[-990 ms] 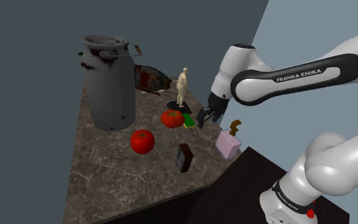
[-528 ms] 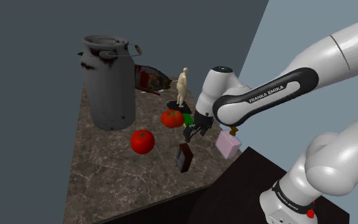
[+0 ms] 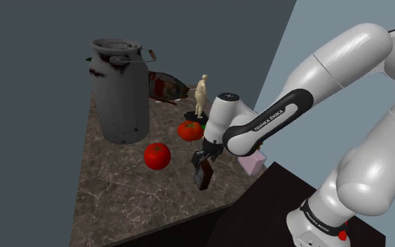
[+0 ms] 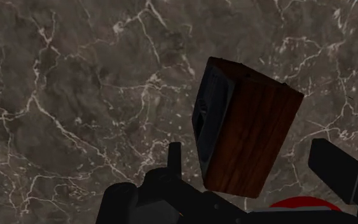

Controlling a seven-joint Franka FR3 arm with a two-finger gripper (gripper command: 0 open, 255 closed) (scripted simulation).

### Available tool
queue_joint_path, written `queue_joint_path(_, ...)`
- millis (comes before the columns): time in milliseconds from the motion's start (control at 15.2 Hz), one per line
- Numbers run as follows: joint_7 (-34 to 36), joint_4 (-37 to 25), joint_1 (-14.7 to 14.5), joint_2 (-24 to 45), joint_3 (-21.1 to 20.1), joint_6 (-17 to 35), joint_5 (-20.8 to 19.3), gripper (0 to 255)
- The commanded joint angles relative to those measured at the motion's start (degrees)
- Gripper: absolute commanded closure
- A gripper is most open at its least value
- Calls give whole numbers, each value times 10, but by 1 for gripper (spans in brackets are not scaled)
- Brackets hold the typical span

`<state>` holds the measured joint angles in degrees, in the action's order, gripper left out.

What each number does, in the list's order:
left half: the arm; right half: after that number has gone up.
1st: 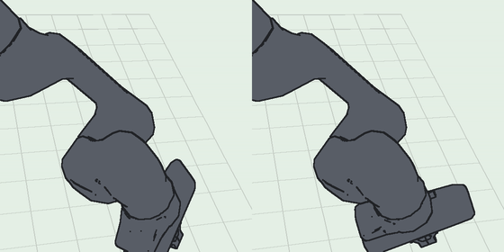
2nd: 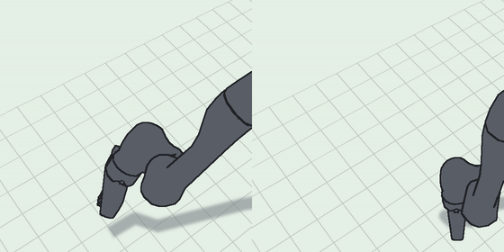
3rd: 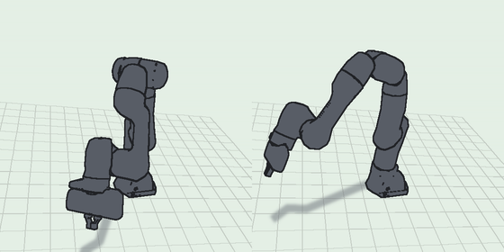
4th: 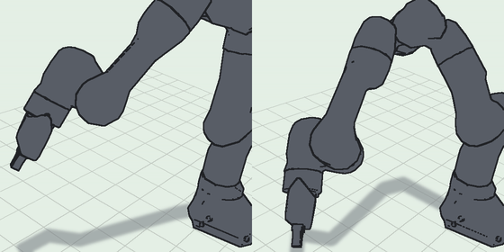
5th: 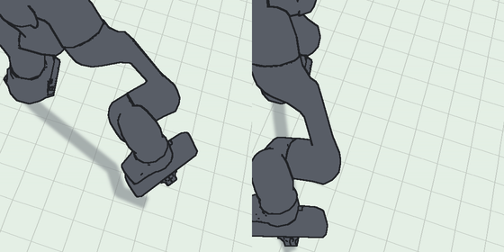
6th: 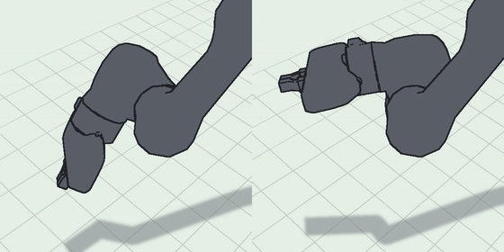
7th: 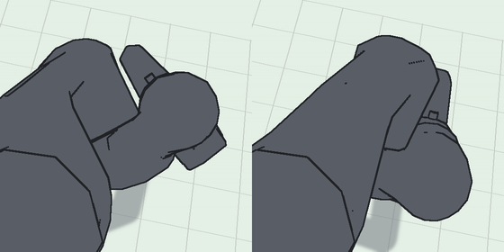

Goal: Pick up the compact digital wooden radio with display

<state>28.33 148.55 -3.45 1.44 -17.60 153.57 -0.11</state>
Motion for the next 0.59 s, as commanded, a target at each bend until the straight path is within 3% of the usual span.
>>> queue_joint_path(0,9,-1,1,19,2,18,-13,0)
queue_joint_path(330,26,-1,-2,51,9,48,-38,0)
queue_joint_path(396,26,0,-2,51,9,48,-38,255)
queue_joint_path(528,27,-1,-2,51,9,48,-38,255)
